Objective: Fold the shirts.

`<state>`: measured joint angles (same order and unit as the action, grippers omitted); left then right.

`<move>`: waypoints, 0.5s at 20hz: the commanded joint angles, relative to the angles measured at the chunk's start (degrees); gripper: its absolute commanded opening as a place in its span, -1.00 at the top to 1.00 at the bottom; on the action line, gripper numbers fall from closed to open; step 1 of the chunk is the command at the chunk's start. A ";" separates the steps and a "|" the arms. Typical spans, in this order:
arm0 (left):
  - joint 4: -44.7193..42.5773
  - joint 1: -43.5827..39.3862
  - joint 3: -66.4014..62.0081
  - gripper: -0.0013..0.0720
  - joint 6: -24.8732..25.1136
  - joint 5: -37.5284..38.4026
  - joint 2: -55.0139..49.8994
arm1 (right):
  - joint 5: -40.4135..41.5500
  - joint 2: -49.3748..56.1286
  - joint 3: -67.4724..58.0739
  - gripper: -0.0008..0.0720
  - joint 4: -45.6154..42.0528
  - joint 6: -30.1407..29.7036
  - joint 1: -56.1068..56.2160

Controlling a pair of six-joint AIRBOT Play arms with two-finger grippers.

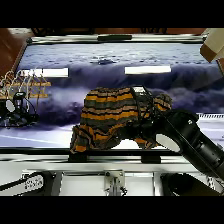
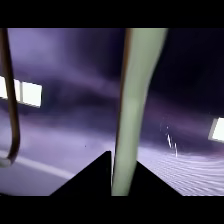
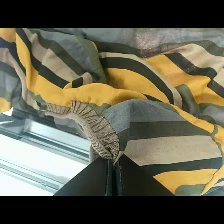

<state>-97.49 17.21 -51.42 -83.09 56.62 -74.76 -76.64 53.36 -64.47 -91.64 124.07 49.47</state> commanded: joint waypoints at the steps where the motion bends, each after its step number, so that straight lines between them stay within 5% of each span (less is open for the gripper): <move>1: -0.07 0.00 -3.02 0.85 -0.11 0.22 2.71 | 0.00 0.04 0.02 0.84 0.02 -0.02 0.00; 7: 0.00 -1.03 -4.02 0.85 -4.22 4.37 15.19 | -0.63 0.02 0.02 0.84 -1.81 0.02 -0.02; 10: 0.07 -7.80 -4.02 0.85 -6.16 5.62 26.64 | -4.20 0.04 0.02 0.84 -4.52 0.07 -0.28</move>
<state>-97.54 13.74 -55.24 -87.05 60.55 -56.80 -78.15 53.36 -64.47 -93.67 124.09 49.41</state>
